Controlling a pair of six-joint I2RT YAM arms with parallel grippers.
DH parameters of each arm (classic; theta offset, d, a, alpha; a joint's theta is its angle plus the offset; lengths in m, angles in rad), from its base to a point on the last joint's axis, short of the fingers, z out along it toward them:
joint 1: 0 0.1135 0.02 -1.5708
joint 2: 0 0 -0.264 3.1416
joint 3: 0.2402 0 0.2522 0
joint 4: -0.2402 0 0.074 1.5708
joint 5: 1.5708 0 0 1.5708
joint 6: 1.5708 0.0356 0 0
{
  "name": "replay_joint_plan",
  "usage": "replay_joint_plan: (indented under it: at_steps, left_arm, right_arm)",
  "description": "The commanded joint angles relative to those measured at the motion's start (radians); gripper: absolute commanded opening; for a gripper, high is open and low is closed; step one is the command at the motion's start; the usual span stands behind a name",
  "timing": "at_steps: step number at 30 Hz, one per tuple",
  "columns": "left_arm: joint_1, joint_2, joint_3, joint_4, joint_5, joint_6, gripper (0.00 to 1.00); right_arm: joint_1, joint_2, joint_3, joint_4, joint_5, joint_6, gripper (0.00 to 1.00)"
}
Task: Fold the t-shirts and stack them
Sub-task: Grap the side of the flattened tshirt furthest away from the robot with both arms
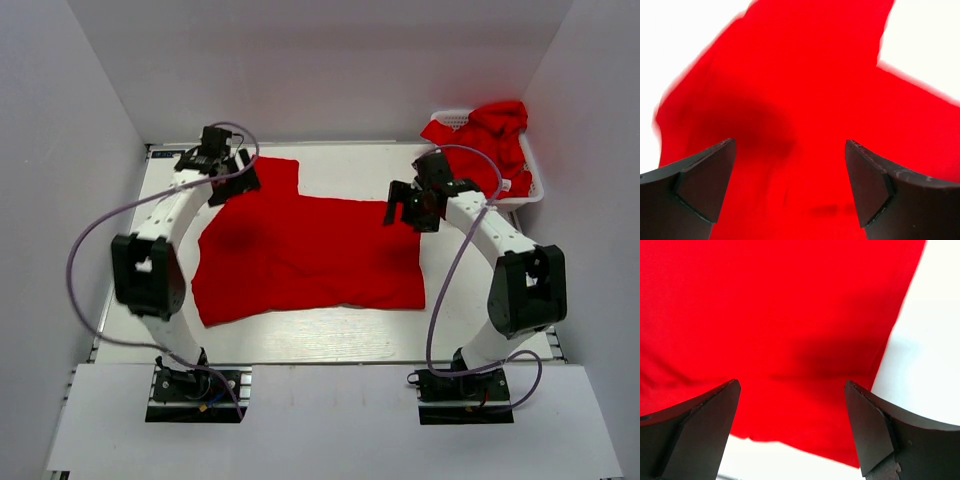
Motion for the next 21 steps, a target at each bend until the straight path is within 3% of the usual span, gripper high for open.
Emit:
replay_joint_plan:
  at_steps: [1,2,5,7,8,12,17,21]
  left_arm:
    - [-0.003,0.198,0.231,0.158,0.034,0.151,1.0]
    - [-0.003,0.268,0.319,0.139,0.034,0.18,1.0]
    - [-0.003,0.563,0.806,0.039,0.057,0.281,1.0]
    - [-0.012,0.722,0.98,0.066,0.128,0.352,1.0]
    - [-0.012,0.743,0.981,0.066,0.146,0.369,1.0]
    - [-0.012,0.732,0.826,0.388,0.228,0.42,1.0]
    - [-0.044,0.87,0.956,0.509,0.269,0.455,1.0]
    - [-0.053,0.912,0.932,0.631,0.241,0.429,1.0]
  right_arm:
    - [-0.007,0.082,0.111,-0.016,0.149,0.043,0.9]
    - [-0.01,0.094,0.148,-0.013,0.163,0.037,0.9]
    - [-0.016,0.15,0.224,-0.021,0.264,0.045,0.9]
    - [-0.016,0.167,0.264,-0.013,0.309,0.052,0.9]
    - [-0.016,0.177,0.264,-0.013,0.31,0.054,0.9]
    - [-0.039,0.213,0.301,0.008,0.307,0.06,0.9]
    - [-0.056,0.274,0.329,0.0,0.255,0.058,0.9]
    - [-0.07,0.295,0.323,0.0,0.229,0.058,0.9]
